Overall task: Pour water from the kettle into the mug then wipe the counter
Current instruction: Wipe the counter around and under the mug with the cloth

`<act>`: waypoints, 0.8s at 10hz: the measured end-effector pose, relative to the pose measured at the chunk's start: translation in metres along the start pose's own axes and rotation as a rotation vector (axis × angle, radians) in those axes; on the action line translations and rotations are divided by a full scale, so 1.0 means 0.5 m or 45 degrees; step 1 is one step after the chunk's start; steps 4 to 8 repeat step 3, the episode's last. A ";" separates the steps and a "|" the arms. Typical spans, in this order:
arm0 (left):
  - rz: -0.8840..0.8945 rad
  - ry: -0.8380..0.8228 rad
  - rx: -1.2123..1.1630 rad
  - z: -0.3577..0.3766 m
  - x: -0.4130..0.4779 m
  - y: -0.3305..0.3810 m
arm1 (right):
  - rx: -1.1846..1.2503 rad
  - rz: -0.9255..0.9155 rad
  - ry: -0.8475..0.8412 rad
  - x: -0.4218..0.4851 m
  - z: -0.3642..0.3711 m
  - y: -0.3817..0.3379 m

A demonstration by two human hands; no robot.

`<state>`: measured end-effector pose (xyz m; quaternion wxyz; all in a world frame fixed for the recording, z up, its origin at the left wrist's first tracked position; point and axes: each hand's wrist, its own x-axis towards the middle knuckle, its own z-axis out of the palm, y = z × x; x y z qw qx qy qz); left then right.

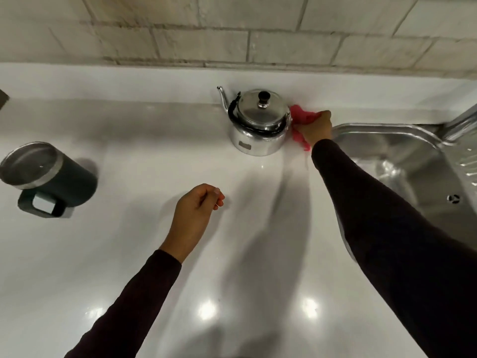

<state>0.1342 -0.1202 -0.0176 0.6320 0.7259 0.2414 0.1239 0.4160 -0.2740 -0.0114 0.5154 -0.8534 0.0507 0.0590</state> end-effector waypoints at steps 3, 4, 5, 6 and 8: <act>-0.019 -0.009 -0.016 -0.040 0.000 0.020 | -1.054 -0.116 -0.070 -0.049 -0.011 0.023; -0.019 -0.009 -0.016 -0.040 0.000 0.020 | -1.054 -0.116 -0.070 -0.049 -0.011 0.023; -0.019 -0.009 -0.016 -0.040 0.000 0.020 | -1.054 -0.116 -0.070 -0.049 -0.011 0.023; -0.019 -0.009 -0.016 -0.040 0.000 0.020 | -1.054 -0.116 -0.070 -0.049 -0.011 0.023; -0.019 -0.009 -0.016 -0.040 0.000 0.020 | -1.054 -0.116 -0.070 -0.049 -0.011 0.023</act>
